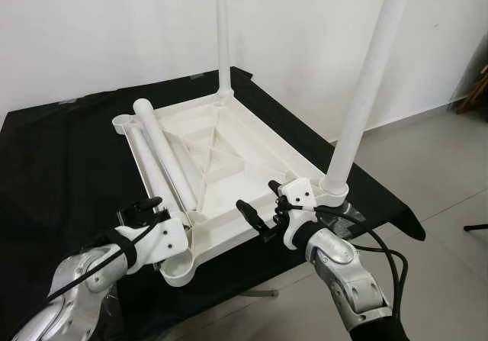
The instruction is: Building children table
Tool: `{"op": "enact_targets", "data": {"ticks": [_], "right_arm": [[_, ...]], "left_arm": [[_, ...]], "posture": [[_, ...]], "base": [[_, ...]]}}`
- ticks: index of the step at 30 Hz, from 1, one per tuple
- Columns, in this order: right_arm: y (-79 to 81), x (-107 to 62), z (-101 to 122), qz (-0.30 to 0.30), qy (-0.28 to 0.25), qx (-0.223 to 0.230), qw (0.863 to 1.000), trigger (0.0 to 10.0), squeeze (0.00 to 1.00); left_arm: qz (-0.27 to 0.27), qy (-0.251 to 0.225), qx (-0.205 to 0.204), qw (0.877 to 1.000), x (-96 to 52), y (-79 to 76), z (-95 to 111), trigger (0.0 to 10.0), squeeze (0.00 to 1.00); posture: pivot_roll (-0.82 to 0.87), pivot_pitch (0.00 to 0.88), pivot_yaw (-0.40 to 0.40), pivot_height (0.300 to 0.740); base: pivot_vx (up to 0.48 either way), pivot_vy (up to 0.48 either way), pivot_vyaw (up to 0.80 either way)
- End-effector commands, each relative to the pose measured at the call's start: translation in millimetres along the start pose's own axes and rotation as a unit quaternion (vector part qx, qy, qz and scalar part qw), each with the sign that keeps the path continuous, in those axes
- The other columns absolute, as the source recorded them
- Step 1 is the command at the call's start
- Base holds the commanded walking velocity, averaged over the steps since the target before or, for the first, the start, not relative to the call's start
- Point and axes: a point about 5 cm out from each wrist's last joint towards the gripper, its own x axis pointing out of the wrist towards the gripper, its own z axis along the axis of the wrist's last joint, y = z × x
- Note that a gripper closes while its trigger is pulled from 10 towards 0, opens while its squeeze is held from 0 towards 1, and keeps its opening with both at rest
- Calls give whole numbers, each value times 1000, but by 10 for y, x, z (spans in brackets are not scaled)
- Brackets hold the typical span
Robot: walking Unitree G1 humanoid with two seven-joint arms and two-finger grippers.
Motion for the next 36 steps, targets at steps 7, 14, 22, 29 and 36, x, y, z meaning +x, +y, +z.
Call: {"op": "enact_targets", "data": {"ticks": [7, 14, 22, 29, 36], "right_arm": [[17, -17, 2, 1, -2, -2, 1000, 10000, 0], [25, 0, 19, 0, -1, -5, 1000, 10000, 0], [43, 17, 19, 2, 0, -6, 1000, 10000, 0], [33, 27, 27, 0, -1, -9, 1000, 10000, 0], [13, 37, 44, -1, -2, -12, 1000, 10000, 0]], "left_arm": [[-1, 13, 9, 1000, 72, -12, -31, 10000, 0], [-20, 39, 25, 999, 181, -84, -91, 10000, 0], [9, 48, 3, 999, 341, -52, -2, 10000, 0], [34, 48, -27, 998, 396, -59, 111, 10000, 0], [62, 103, -9, 993, 358, -16, -60, 1529, 0]], "posture": [[18, 0, 18, 740], [13, 0, 17, 740], [8, 0, 18, 740], [1, 0, 16, 740], [-5, 0, 9, 740]], "base": [[0, 0, 0], [0, 0, 0], [0, 0, 0], [0, 0, 0], [0, 0, 0]]}}
